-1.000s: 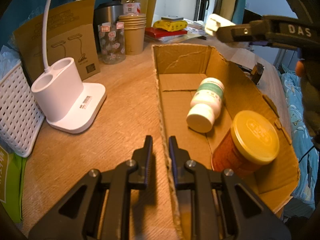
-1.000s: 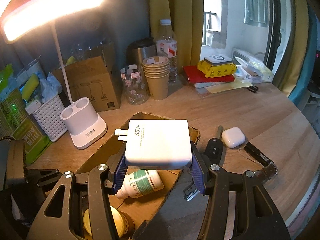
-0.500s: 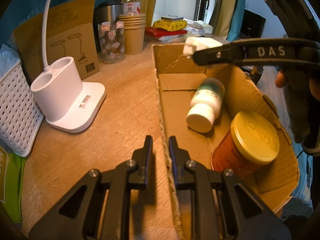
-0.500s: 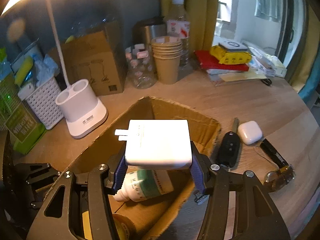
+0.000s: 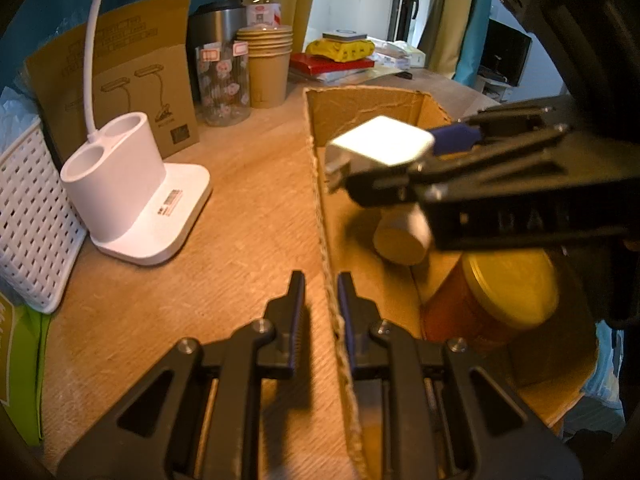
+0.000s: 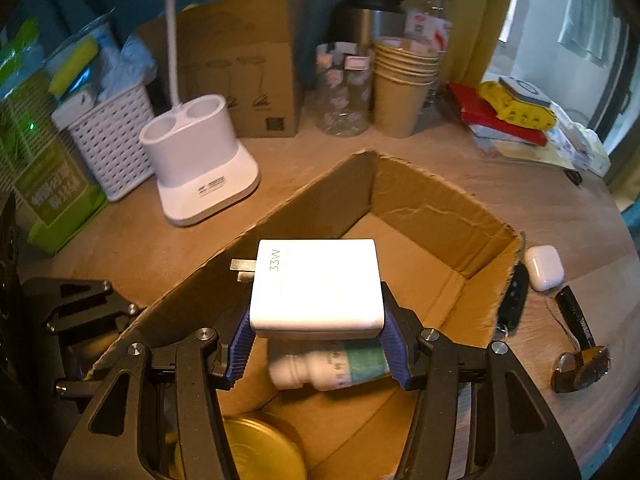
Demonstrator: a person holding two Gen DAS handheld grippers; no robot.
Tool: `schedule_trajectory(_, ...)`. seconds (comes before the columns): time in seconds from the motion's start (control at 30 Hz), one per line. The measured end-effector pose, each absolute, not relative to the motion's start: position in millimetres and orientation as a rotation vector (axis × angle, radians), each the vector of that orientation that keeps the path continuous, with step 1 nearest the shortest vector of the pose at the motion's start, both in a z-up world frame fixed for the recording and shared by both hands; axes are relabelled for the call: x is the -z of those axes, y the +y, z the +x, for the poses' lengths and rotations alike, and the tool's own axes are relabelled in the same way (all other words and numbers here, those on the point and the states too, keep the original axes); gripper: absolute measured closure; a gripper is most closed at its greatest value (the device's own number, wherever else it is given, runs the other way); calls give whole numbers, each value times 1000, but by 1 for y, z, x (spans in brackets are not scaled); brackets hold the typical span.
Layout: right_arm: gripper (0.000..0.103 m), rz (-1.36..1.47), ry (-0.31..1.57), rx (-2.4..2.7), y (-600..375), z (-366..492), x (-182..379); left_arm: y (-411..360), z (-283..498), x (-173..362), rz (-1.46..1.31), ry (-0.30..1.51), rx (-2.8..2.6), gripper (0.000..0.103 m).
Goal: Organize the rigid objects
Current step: 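Carry the charger over the box and lower it beside the pill bottle, then open the right gripper and withdraw it from the box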
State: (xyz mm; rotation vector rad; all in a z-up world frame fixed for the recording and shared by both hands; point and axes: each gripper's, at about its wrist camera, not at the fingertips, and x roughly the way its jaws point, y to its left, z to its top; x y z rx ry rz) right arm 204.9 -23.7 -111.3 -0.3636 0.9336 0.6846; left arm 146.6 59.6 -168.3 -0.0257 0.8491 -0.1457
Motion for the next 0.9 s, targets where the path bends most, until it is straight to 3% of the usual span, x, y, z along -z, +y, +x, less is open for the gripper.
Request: schedule_trajectory(0.9,43,-321,904,-664,-49,190,91,59,146,167,-27,851,142,85)
